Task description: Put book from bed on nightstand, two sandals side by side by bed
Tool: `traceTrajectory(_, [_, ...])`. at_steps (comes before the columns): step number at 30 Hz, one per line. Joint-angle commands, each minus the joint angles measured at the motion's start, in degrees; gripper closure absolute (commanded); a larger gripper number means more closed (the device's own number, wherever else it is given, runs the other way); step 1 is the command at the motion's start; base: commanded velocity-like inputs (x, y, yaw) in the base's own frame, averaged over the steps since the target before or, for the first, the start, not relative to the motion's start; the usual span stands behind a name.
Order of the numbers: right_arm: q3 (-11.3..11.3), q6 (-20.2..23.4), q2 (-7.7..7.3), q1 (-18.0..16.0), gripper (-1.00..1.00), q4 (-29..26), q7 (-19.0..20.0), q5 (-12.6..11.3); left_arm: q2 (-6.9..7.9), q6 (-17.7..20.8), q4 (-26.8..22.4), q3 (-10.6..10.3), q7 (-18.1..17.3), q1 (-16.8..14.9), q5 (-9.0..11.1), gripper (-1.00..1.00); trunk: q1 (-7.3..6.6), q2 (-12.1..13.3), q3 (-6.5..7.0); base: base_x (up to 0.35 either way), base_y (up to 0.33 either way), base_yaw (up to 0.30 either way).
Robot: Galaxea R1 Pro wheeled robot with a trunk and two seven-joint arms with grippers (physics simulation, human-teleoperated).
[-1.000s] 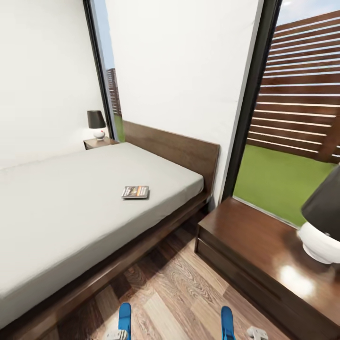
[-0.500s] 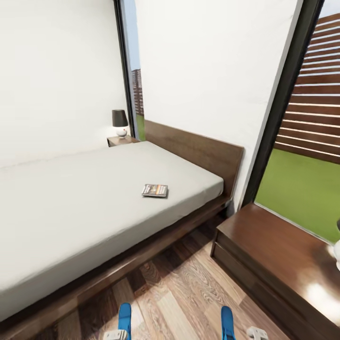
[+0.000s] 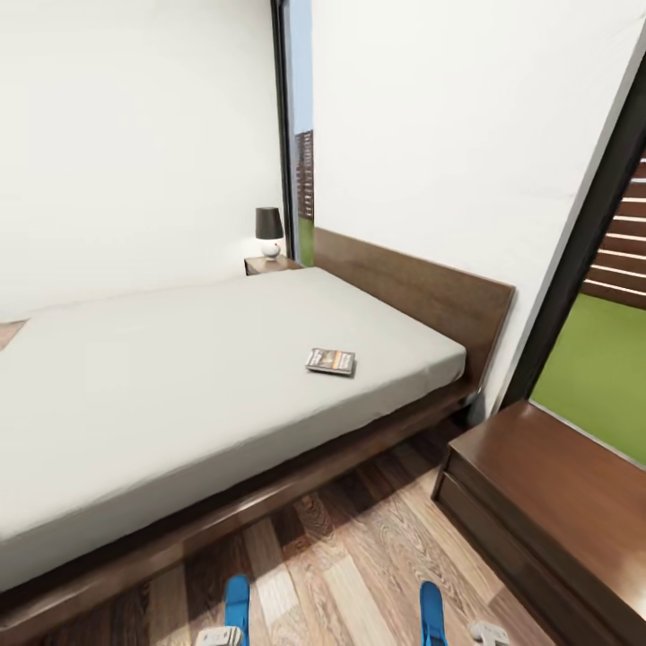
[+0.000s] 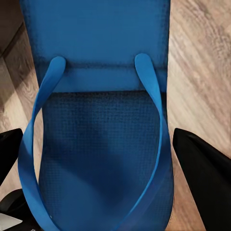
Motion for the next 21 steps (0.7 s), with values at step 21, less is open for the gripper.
traceTrajectory(21, [-0.51,0.49,0.0,0.01,1.0,-0.12,0.32,0.37,0.0,-0.05,0.1,0.13,-0.28,-0.05,0.33,1.0,-0.01,-0.02,-0.05,-0.018,0.0,0.277])
